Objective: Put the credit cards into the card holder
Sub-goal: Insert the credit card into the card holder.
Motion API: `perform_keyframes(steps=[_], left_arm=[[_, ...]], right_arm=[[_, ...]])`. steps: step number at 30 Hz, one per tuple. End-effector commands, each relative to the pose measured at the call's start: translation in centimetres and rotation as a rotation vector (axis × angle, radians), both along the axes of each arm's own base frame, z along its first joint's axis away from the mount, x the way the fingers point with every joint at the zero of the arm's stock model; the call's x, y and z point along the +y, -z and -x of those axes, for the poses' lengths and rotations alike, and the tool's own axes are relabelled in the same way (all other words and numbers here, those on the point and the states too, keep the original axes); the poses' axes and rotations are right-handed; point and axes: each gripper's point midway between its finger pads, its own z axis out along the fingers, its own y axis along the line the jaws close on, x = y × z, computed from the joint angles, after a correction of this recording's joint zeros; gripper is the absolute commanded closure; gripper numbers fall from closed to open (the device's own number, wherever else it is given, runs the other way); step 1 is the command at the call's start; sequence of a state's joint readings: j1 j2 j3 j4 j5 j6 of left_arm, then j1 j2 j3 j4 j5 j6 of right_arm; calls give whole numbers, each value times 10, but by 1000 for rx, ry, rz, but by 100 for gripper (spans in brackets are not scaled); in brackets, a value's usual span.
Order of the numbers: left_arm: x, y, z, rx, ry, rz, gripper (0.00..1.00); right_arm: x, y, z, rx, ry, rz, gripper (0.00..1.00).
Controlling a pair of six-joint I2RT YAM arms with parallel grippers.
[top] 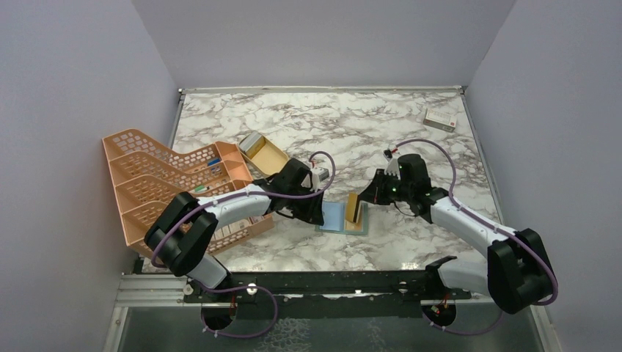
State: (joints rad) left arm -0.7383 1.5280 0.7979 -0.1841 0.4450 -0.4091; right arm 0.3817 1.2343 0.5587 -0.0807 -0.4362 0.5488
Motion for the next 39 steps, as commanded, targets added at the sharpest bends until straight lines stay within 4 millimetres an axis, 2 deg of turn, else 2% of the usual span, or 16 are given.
perform_keyframes(steps=[1,11,23,39], left_arm=[[-2,13,-4,-15,-36,-17,80],[-3,30,3,7,-23,-42,93],[1,40,8,12,-27,-73,95],[-2,37,9,9,-30,-63,96]], right_arm=[[11,-6,-1,-14,-41,-80,99],[13,2,2,13,-46,-100,99],[12,12,1,33,-27,-116,99],[9,34,10,91,-6,-116,99]])
